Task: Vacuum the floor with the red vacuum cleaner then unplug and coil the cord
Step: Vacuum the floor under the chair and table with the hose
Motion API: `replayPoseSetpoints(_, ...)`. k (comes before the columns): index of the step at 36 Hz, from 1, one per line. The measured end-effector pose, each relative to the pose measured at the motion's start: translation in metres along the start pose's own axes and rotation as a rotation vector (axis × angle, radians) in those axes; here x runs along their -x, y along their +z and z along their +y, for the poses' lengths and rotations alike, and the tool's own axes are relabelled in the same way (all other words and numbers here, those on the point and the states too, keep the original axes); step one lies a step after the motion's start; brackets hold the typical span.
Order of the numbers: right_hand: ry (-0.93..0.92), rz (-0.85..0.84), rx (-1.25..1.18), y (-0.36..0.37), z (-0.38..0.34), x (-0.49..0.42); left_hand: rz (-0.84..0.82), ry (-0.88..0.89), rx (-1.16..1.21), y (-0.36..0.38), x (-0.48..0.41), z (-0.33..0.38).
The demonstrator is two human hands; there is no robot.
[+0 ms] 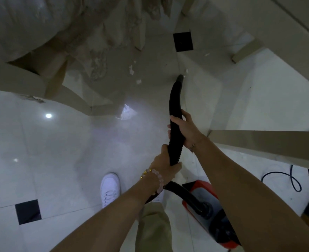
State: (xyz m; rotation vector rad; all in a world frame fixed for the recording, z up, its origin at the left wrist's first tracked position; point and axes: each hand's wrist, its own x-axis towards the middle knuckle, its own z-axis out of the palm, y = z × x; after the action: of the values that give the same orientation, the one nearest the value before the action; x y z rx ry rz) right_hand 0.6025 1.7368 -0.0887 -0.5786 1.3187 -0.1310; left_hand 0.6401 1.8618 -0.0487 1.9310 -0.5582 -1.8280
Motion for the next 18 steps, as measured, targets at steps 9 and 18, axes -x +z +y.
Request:
replayPoseSetpoints(9,-0.071,0.149,0.079,0.004,-0.010,-0.016,-0.023,-0.016,-0.015,-0.015,-0.015,0.019)
replayPoseSetpoints(18,-0.073,0.068,0.092,0.000,-0.017,-0.019,0.012,-0.052,-0.009,-0.014,-0.027,0.025)
